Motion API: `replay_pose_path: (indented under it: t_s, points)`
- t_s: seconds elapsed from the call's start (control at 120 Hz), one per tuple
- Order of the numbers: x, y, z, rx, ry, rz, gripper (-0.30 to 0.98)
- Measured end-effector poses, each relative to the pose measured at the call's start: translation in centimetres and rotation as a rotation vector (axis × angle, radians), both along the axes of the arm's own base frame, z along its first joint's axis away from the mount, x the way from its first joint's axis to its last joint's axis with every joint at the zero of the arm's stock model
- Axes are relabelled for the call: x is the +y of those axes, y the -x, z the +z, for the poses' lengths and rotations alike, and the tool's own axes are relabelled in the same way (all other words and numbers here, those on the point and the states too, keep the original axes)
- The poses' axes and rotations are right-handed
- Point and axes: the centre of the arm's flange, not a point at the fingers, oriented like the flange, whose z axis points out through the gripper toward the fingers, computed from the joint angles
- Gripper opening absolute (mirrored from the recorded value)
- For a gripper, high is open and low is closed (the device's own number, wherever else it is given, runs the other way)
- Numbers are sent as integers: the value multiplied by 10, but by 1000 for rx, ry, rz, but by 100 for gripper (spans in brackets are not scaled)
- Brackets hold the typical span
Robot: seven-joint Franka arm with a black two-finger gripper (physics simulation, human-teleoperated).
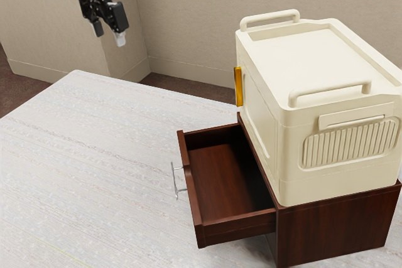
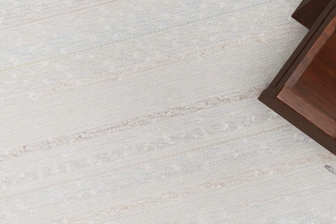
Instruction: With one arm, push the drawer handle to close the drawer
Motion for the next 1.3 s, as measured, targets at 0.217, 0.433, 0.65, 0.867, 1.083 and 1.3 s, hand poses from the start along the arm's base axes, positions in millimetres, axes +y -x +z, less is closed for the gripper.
replay_pose_path:
  t_s: [0.217, 0.433, 0.65, 0.867, 1.083, 1.3]
  points:
    - [-4, 36, -4, 37, 23, -15, 69]
    - [-18, 115, -97, 175, 44, -40, 42]
    - [-45, 146, -195, 218, -1, -146, 4]
    - [-70, 149, -243, 124, -50, -325, -6]
    - [-102, 137, -274, 79, 11, -425, -9]
    - [-137, 132, -292, 78, 41, -517, -10]
